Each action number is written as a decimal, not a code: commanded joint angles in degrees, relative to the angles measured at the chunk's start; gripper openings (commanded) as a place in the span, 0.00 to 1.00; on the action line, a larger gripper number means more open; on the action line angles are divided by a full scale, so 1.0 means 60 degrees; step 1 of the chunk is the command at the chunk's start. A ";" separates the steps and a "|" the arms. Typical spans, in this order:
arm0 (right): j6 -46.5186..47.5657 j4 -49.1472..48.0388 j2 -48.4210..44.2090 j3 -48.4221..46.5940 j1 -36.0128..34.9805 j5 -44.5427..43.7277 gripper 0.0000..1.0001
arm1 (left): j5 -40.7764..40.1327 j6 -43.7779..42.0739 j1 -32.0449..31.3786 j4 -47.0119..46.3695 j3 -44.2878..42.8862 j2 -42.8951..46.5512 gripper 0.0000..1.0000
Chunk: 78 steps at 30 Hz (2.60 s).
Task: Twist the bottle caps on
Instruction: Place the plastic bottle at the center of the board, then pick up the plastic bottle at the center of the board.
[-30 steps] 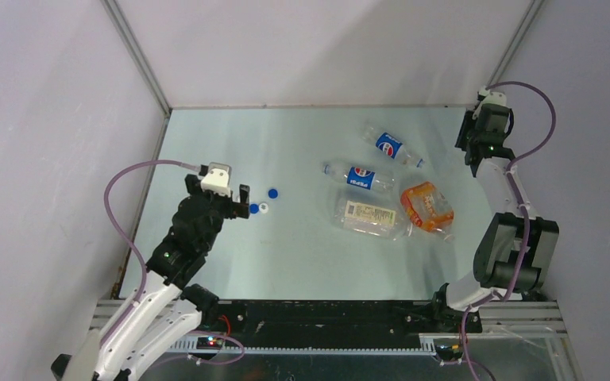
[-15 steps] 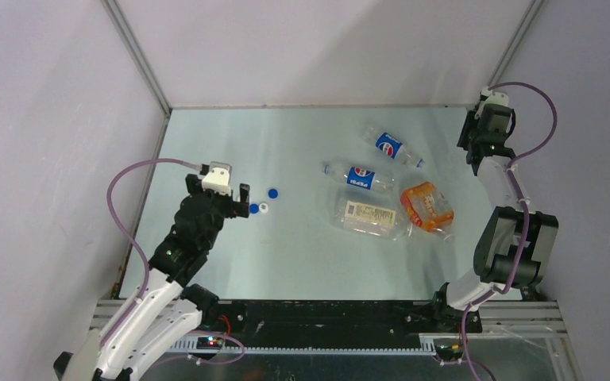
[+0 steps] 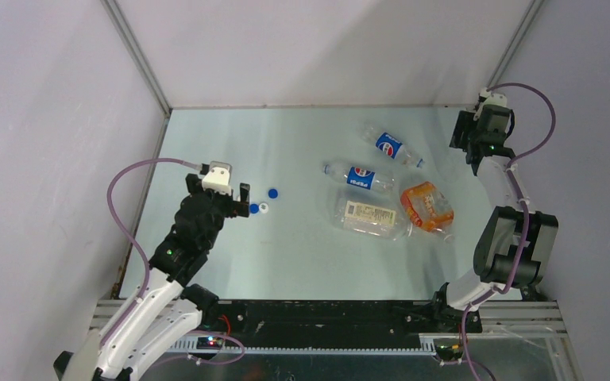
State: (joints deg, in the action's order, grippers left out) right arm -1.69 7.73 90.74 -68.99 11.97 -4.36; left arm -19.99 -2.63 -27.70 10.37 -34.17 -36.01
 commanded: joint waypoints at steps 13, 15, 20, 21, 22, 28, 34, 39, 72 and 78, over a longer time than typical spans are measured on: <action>-0.0371 0.1126 -0.2447 -0.0294 -0.0379 -0.0504 0.96 | 0.0428 0.0366 0.0091 -0.0091 -0.0237 -0.0209 1.00; -0.0464 0.1524 -0.3005 -0.0294 -0.0732 -0.0491 0.99 | 0.0700 0.0728 0.0091 0.0137 -0.0437 -0.0334 1.00; -0.1159 0.2673 -0.4197 -0.0293 -0.2096 -0.0391 0.99 | 0.0951 0.1667 0.0091 0.0928 -0.0957 -0.0509 1.00; -0.1376 0.3039 -0.4335 -0.0293 -0.2287 -0.0142 0.99 | 0.0847 0.1837 0.0091 0.1100 -0.1007 -0.0528 1.00; -0.2055 0.3205 -0.4597 -0.0286 -0.2478 0.0109 0.99 | 0.0727 0.2312 0.0091 0.1180 -0.1107 -0.0560 1.00; -0.4023 0.3520 -0.5650 0.0980 -0.1895 0.4381 0.99 | 0.0867 0.3342 0.0091 0.2287 -0.1366 -0.0559 1.00; -0.3932 0.4425 -0.5725 0.1602 -0.3529 0.2058 0.99 | 0.1298 0.4127 0.0091 0.2578 -0.1089 -0.0615 1.00; -0.4000 0.4894 -0.4589 0.1634 -0.4837 0.1156 0.99 | 0.1152 0.4707 0.0091 0.2589 -0.1083 -0.1286 1.00; -0.3156 0.6067 -0.0895 0.0050 -1.0365 0.2322 1.00 | 0.1833 0.4578 0.0091 0.3071 -0.2434 -0.4308 0.98; -0.5242 0.6814 -0.2641 -0.0004 -1.0430 -0.1458 1.00 | 0.1839 0.4641 0.0091 0.3140 -0.2684 -0.4570 0.98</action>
State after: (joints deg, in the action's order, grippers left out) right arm -24.21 44.12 82.30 -66.26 -51.66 3.68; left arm -9.69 24.05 -27.55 29.58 -47.51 -63.11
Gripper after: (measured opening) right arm 0.997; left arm 0.985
